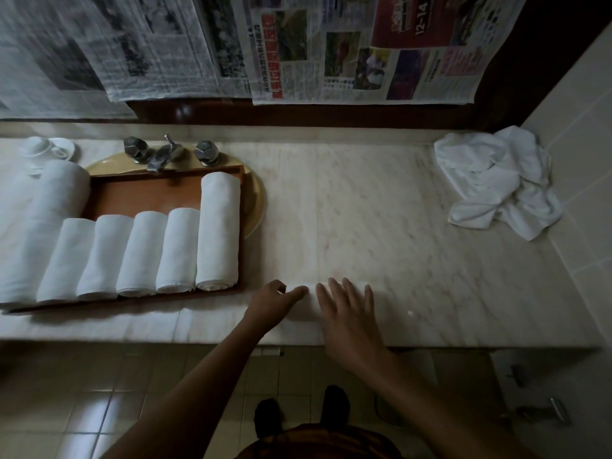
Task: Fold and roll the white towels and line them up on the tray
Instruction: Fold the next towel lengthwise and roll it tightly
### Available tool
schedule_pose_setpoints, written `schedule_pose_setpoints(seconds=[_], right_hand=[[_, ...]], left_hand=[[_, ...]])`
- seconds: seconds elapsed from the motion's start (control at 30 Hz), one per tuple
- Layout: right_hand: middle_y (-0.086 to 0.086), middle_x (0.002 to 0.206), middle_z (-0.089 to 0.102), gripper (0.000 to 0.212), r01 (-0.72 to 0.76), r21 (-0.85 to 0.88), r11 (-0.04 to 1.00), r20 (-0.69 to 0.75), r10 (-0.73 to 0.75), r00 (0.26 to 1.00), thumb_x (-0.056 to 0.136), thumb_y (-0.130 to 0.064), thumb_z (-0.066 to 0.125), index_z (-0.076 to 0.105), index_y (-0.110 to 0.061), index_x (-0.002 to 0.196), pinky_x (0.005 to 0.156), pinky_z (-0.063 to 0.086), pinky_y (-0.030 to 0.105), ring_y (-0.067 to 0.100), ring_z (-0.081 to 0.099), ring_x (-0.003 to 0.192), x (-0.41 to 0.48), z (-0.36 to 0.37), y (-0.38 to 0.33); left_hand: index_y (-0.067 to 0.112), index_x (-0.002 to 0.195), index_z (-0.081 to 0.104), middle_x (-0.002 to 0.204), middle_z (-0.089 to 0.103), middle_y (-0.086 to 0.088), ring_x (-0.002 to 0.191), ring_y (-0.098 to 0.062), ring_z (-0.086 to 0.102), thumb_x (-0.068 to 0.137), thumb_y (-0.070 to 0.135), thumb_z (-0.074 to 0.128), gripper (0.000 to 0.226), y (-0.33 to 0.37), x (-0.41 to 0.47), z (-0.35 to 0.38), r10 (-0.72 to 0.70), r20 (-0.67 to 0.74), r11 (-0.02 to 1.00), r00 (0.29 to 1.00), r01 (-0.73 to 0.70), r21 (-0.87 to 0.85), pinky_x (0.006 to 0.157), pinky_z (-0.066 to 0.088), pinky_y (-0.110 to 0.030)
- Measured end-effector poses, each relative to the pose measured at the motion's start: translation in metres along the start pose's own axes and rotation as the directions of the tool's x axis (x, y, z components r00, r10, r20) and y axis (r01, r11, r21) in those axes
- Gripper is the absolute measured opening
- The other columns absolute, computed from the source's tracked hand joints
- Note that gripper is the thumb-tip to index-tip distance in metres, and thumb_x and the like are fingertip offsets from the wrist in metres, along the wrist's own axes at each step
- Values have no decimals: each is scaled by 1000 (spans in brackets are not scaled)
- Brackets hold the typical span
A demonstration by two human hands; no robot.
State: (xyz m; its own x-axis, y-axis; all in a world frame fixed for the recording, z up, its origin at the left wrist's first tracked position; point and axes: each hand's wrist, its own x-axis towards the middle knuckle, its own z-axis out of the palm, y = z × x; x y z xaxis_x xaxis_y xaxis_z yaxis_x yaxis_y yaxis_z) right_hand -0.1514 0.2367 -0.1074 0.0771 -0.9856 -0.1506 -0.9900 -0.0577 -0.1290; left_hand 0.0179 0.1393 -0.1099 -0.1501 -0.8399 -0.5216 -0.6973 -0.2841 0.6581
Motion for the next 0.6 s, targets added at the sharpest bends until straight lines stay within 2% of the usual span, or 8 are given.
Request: schedule_pose_setpoints(seconds=[0.07, 0.17, 0.27, 0.33, 0.4, 0.47, 0.53, 0.6], right_hand=[[16, 170, 9, 101, -6, -42, 999, 45, 8, 999, 86, -22, 66, 4, -17, 164, 122, -1, 67, 40, 5, 157, 3, 5, 3], [14, 170, 3, 113, 11, -82, 997, 95, -4, 995, 82, -27, 72, -5, -18, 163, 123, -2, 64, 37, 3, 157, 24, 1, 14], [13, 163, 23, 112, 44, -111, 993, 131, -29, 991, 75, -25, 78, 6, -18, 162, 122, 12, 60, 34, 25, 149, 46, -8, 23], [9, 149, 42, 101, 73, -127, 989, 132, -56, 990, 75, -23, 77, 18, -20, 157, 114, 27, 53, 31, 42, 133, 57, -14, 27], [6, 139, 50, 90, 98, -102, 990, 130, -84, 988, 78, -23, 76, 26, -22, 153, 104, 37, 48, 28, 49, 122, 62, -18, 31], [5, 136, 53, 86, 140, -56, 989, 84, -135, 987, 79, -25, 77, 31, -22, 152, 100, 41, 47, 29, 52, 119, 57, -18, 33], [5, 138, 54, 89, 205, -38, 978, 1, -205, 979, 76, -26, 81, 35, -21, 152, 101, 42, 47, 29, 53, 120, 45, -14, 33], [4, 142, 53, 91, 233, 11, 972, -71, -232, 970, 76, -32, 83, 36, -21, 153, 106, 40, 47, 29, 52, 125, 34, -12, 33]], left_hand=[[15, 103, 62, 97, 68, -4, 89, -20, 65, 90, 70, 62, 57, 0, -1, 0, -48, 10, 998, 999, 48, -30, 71, 51, -35], [14, 108, 59, 94, 71, -14, 82, -28, 72, 97, 68, 52, 55, 0, -3, 0, -108, 79, 988, 991, 116, -106, 77, 62, -45], [6, 119, 57, 102, 68, -24, 89, -34, 74, 102, 54, 55, 51, 7, -7, -2, -148, 158, 890, 976, 201, -409, 86, 63, -49], [7, 127, 54, 115, 62, -26, 101, -37, 72, 101, 48, 61, 49, 11, -8, -1, -164, 208, 775, 964, 257, -577, 86, 63, -46], [14, 131, 53, 127, 55, -23, 112, -38, 66, 97, 47, 67, 50, 16, -10, 2, -181, 251, 628, 951, 308, -715, 85, 63, -43], [18, 135, 50, 132, 50, -16, 118, -36, 59, 94, 49, 70, 55, 19, -12, 6, -178, 257, 541, 950, 313, -781, 91, 61, -49], [20, 137, 49, 131, 51, -12, 119, -34, 58, 93, 53, 69, 58, 20, -15, 9, -183, 249, 526, 951, 309, -792, 94, 60, -52], [22, 133, 52, 130, 55, -12, 118, -33, 60, 92, 56, 69, 56, 20, -18, 12, -192, 215, 536, 958, 286, -794, 91, 61, -51]])
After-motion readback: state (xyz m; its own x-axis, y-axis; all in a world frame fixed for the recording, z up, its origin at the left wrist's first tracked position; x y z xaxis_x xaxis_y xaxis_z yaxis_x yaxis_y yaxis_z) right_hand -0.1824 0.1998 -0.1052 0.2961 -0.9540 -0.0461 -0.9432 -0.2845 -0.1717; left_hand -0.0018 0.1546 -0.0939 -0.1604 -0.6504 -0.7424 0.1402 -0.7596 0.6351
